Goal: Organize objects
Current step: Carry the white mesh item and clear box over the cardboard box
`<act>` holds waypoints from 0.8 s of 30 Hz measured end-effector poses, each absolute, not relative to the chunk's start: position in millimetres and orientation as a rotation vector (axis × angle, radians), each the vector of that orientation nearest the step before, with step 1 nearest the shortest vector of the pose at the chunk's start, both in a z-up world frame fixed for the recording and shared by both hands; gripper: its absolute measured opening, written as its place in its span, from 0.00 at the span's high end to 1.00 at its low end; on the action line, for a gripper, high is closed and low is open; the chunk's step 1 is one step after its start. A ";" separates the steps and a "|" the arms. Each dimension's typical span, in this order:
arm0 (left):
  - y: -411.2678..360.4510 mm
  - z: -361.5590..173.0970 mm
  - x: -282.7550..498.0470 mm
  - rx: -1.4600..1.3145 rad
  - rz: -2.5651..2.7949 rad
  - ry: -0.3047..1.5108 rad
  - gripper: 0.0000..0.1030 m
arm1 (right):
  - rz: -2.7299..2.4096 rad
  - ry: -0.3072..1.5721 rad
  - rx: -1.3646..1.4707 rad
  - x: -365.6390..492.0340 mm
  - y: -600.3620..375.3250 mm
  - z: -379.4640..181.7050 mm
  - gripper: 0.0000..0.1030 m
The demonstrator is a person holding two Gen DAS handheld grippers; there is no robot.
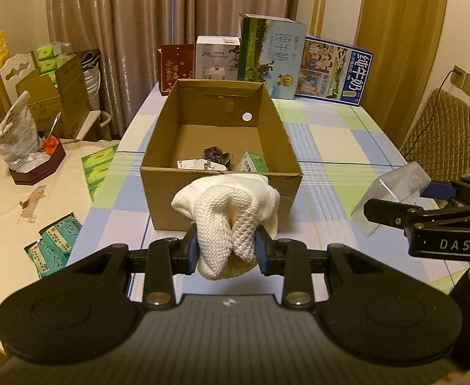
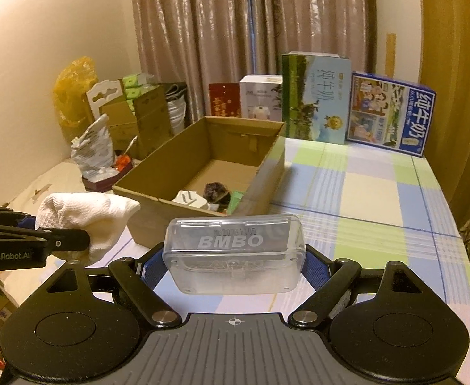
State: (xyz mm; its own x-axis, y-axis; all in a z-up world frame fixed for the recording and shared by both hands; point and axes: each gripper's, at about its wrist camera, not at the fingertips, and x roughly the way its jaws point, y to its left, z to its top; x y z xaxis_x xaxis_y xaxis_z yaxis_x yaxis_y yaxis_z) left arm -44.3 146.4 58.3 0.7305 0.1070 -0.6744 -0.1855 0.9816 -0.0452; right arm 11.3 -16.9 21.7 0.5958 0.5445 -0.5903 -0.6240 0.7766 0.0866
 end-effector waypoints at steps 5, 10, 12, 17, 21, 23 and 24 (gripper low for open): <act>151.1 58.4 -45.1 -0.111 0.170 0.735 0.72 | 0.690 0.642 -0.140 13.1 -10.9 18.6 0.19; 153.8 57.5 -44.6 -0.112 0.171 0.738 0.72 | 0.696 0.642 -0.144 15.0 -6.7 17.6 0.19; 154.6 57.1 -44.0 -0.112 0.172 0.738 0.71 | 0.698 0.641 -0.143 16.2 -5.1 17.5 0.19; 156.4 56.9 -43.5 -0.106 0.173 0.738 0.71 | 0.705 0.637 -0.142 20.4 0.3 18.3 0.19; 160.4 57.9 -40.7 -0.103 0.171 0.738 0.71 | 0.713 0.631 -0.140 25.0 6.5 20.2 0.19; 162.6 59.0 -38.8 -0.101 0.171 0.737 0.71 | 0.718 0.630 -0.137 28.4 9.6 21.6 0.19; 163.9 59.5 -38.1 -0.099 0.170 0.736 0.71 | 0.721 0.628 -0.136 30.9 11.9 22.2 0.19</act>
State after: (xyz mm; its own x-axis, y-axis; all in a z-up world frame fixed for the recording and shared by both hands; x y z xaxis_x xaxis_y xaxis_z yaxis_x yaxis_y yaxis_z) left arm -38.1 163.9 59.5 0.7285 0.1194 -0.6745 -0.1885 0.9816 -0.0299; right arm 30.9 11.9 22.2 0.5772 0.5742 -0.5806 -0.6534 0.7512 0.0933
